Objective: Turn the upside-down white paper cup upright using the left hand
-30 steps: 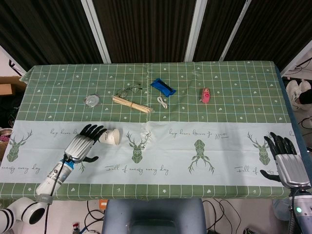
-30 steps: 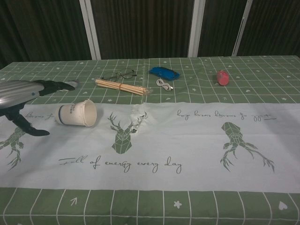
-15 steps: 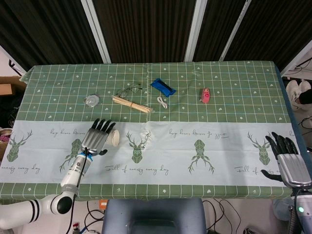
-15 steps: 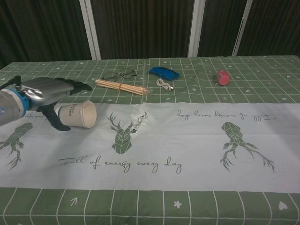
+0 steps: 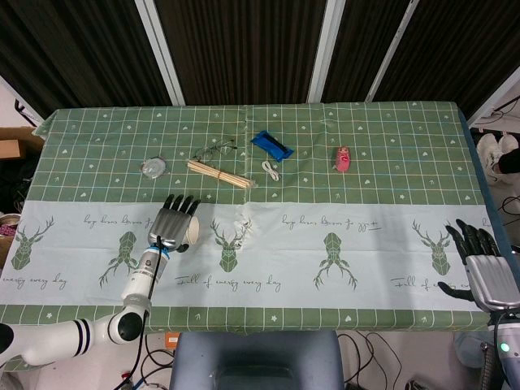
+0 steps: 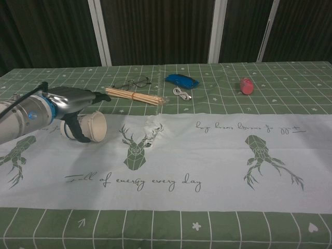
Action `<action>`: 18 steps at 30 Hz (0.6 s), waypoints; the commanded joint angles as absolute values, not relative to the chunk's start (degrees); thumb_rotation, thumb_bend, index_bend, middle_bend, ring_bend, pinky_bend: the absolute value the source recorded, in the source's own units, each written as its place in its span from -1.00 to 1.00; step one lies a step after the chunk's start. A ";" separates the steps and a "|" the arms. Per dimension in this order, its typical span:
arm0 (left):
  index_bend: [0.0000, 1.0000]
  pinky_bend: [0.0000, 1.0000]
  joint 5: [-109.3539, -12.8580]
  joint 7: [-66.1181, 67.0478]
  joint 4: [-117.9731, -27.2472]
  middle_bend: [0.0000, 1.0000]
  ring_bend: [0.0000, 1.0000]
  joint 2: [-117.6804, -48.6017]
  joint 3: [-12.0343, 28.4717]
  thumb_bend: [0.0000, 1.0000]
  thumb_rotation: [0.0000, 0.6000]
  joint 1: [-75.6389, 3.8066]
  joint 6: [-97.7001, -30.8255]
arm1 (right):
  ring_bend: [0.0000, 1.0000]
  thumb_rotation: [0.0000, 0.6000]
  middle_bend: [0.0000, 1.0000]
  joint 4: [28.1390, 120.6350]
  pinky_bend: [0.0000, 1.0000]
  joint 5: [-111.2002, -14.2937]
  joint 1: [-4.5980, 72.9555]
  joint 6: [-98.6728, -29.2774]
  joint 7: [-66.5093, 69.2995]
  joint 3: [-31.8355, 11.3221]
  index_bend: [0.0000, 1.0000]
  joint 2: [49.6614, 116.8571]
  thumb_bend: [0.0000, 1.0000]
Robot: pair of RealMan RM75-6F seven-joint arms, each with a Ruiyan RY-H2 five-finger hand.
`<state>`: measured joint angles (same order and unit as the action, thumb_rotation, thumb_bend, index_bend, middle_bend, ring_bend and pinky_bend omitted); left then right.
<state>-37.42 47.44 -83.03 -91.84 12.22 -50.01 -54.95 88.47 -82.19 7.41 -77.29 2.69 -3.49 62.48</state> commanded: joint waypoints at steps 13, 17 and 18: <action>-0.98 -0.92 -32.61 47.76 -82.98 -0.98 -1.00 -91.41 10.90 -0.67 1.00 -52.81 -55.15 | -1.00 1.00 -1.00 88.57 -1.00 -81.78 7.45 -76.98 2.68 -3.53 -1.00 62.50 -0.99; -0.98 -0.91 -32.40 48.11 -81.84 -0.95 -0.99 -92.19 10.42 -0.67 1.00 -53.48 -55.80 | -1.00 1.00 -1.00 88.61 -1.00 -81.68 7.47 -76.94 2.44 -3.55 -1.00 62.53 -0.99; -0.97 -0.91 -32.49 48.14 -81.50 -0.92 -0.99 -92.39 10.30 -0.67 1.00 -53.62 -55.87 | -1.00 1.00 -1.00 88.70 -1.00 -81.65 7.47 -76.91 2.43 -3.56 -1.00 62.50 -0.99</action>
